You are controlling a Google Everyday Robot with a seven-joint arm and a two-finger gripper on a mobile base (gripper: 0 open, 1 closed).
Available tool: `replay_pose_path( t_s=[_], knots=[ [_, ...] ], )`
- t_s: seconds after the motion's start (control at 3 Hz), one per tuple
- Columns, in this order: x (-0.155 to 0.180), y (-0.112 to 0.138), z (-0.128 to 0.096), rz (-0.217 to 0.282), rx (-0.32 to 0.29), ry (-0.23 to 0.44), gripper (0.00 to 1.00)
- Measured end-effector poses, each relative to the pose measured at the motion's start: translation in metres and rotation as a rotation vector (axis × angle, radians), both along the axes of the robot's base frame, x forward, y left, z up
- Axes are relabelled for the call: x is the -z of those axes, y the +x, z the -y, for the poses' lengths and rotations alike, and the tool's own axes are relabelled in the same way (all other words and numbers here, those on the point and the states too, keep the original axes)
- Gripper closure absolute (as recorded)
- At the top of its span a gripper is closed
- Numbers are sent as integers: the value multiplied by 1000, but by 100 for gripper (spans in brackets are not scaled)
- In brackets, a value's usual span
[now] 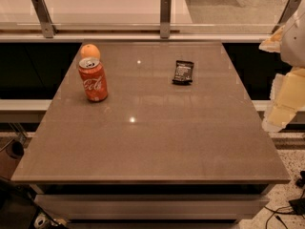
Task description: Pick rxbar chocolate
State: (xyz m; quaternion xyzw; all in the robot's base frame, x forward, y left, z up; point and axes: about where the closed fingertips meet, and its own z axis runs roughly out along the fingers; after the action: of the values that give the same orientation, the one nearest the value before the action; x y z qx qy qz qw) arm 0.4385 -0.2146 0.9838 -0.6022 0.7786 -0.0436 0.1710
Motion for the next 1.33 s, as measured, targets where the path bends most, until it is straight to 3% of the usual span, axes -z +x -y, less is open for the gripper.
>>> replay_pose_path(
  t_s=[0.33, 0.67, 1.0, 1.33],
  knots=[
    [0, 0, 0, 0, 0, 0, 0],
    [1, 6, 4, 8, 37, 45, 0],
    [19, 22, 3, 11, 133, 158, 0],
    [41, 43, -13, 37, 261, 268, 0]
  ],
)
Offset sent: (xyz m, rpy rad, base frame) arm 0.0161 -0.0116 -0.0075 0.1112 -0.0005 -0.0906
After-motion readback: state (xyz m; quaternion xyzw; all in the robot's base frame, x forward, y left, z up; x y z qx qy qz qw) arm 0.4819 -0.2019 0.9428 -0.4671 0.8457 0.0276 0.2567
